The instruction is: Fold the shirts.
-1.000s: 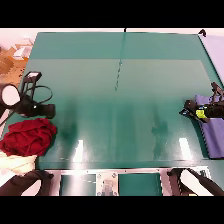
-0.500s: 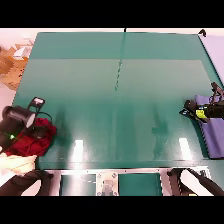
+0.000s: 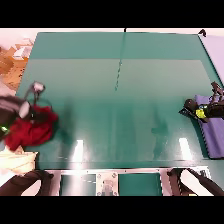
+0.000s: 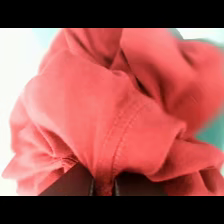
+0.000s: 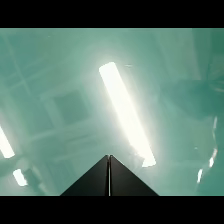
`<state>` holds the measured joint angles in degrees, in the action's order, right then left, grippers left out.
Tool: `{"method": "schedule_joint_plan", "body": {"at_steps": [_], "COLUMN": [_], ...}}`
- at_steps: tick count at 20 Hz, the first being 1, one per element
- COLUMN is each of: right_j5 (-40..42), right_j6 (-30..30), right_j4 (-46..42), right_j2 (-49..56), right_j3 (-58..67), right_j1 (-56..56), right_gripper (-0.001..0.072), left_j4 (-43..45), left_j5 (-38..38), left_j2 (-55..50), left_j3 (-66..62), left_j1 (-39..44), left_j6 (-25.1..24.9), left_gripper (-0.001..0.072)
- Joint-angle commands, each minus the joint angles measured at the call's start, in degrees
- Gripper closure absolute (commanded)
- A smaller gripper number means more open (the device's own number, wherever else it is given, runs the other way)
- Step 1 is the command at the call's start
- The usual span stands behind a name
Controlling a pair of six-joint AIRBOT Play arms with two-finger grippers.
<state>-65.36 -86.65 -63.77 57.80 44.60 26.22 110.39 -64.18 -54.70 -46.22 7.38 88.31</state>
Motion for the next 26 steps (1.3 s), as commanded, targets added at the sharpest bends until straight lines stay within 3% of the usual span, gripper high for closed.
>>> {"method": "schedule_joint_plan", "body": {"at_steps": [1, 5, 7, 9, 13, 14, 16, 17, 18, 19, 23, 26], "right_j5": [0.0, 0.0, 0.0, 0.0, 0.0, 0.0, 0.0, 0.0, 0.0, 0.2, 1.8, 7.6], "right_j6": [0.0, 0.0, 0.0, 0.0, 0.0, 0.0, 0.3, 0.3, 0.4, 0.4, 5.7, 5.8], "right_j4": [2.8, 4.7, 5.6, 6.6, 7.9, 7.9, 7.8, 7.9, 8.2, 9.2, 15.4, 18.0], "right_j2": [0.0, 0.0, 0.0, 0.0, 0.0, 0.0, 0.0, 0.0, 0.0, 0.1, 3.1, 9.1], "right_j3": [0.0, 0.0, 0.0, 0.0, 0.0, 0.0, 0.0, 0.0, 0.0, 0.0, 0.0, 0.0], "right_j1": [-0.1, -0.1, -0.1, -0.1, -0.1, -0.1, -0.1, -0.1, -0.1, -0.1, -6.0, -15.8], "right_gripper": [0.0696, 0.0696, 0.0696, 0.0696, 0.0695, 0.0695, 0.0657, 0.0506, 0.0338, 0.0277, 0.0276, 0.0211], "left_j4": [-20.1, -43.1, -52.5, -63.6, -66.0, -66.1, -65.9, -65.8, -65.5, -64.5, -51.9, -50.9], "left_j5": [1.6, 8.2, 8.7, 9.8, 13.8, 13.6, 12.6, 10.3, 6.1, 1.7, -10.7, -8.2], "left_j2": [0.0, -0.2, -3.6, -9.3, -23.1, -25.5, -26.7, -26.2, -25.7, -25.1, -23.6, -23.6], "left_j3": [-18.9, -25.6, -25.6, -25.6, -25.6, -25.6, -26.0, -26.9, -28.6, -30.4, -31.6, -23.4], "left_j1": [0.0, 0.0, 0.1, 2.5, 14.1, 15.1, 13.7, 11.5, 8.4, 4.8, -8.8, -13.2], "left_j6": [-8.7, -16.2, -17.4, -22.2, -23.7, -22.4, -19.8, -19.1, -19.1, -18.8, -12.9, -11.9], "left_gripper": [0.0687, 0.0687, 0.0687, 0.0686, 0.0685, 0.0622, 0.0104, 0.0038, 0.0037, 0.0037, 0.0038, 0.0038]}}
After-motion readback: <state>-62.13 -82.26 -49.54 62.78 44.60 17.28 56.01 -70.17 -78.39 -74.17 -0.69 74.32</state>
